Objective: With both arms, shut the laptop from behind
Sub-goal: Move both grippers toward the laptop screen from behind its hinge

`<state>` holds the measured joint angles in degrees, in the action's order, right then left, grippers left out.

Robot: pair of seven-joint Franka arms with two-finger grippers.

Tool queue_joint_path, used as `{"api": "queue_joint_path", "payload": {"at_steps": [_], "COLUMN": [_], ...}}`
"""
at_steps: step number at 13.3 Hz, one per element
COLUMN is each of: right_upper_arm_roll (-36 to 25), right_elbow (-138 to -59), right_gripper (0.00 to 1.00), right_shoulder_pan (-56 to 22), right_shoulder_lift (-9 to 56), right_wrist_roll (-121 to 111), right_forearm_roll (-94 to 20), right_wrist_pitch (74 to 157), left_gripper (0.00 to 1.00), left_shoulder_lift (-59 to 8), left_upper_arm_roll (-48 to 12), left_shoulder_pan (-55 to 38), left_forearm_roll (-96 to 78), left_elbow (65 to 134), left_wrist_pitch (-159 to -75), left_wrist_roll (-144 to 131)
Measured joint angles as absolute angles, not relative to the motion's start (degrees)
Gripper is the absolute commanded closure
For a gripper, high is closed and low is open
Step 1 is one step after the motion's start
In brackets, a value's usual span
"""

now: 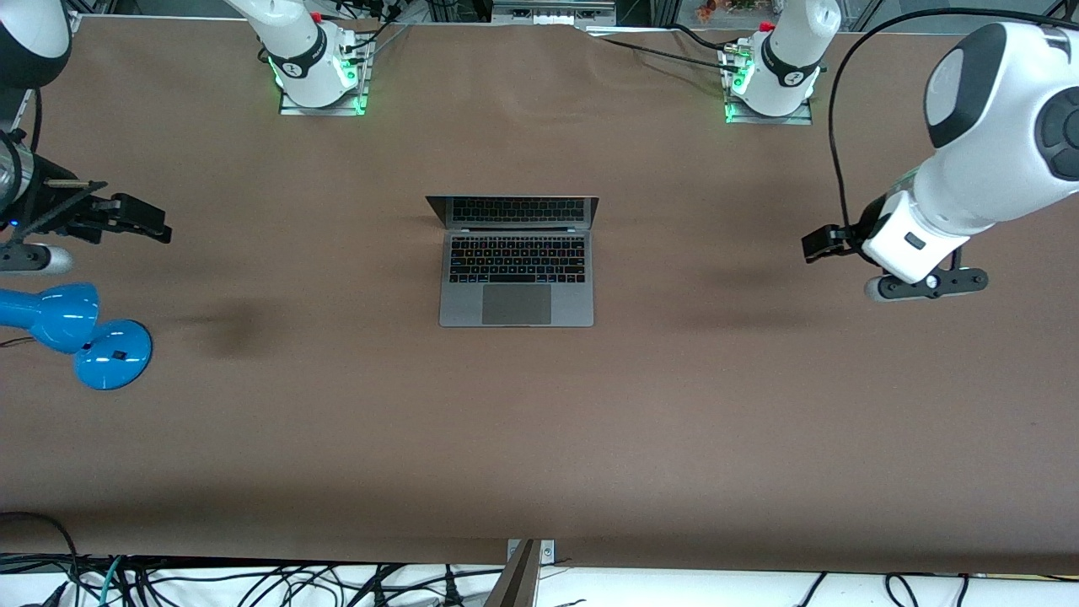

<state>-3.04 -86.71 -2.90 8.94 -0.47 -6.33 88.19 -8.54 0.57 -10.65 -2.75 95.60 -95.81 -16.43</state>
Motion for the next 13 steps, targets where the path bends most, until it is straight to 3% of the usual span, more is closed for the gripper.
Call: {"api": "queue_joint_path", "payload": {"at_steps": [1, 5, 6, 9, 13], "right_upper_arm_roll": [-3.1, -3.1, -3.1, -2.6, -2.2], "right_elbow": [-86.8, -87.1, -87.2, -87.2, -87.1], "right_gripper": [0.01, 0.23, 0.25, 0.47, 0.69], "right_shoulder_pan": [-2.8, -2.2, -2.2, -2.6, -6.9], "right_shoulder_lift": [9.8, 14.7, 16.1, 18.8, 20.1], "right_wrist_roll": [-0.5, -0.4, -0.4, -0.4, -0.4], "right_forearm_roll": [-9.7, -20.0, -22.7, -25.9, -27.1], "right_wrist_pitch": [86.8, 79.1, 78.5, 78.1, 80.2], "left_gripper": [0.00, 0.00, 0.00, 0.00, 0.05], "left_shoulder_lift": [-8.7, -8.8, -8.8, -8.9, -9.0], "left_upper_arm_roll": [0.5, 0.1, -0.1, -0.5, -0.8], "left_shoulder_pan": [-11.6, -13.8, -14.5, -17.9, -23.7], "left_forearm_roll": [-3.9, -8.0, -8.0, -8.1, -8.2], "left_elbow": [95.5, 95.4, 95.4, 95.4, 95.4], "left_wrist_pitch": [-95.8, -95.8, -95.8, -95.7, -94.4], "left_wrist_roll": [-16.9, -22.7, -24.9, -29.5, -37.5]}}
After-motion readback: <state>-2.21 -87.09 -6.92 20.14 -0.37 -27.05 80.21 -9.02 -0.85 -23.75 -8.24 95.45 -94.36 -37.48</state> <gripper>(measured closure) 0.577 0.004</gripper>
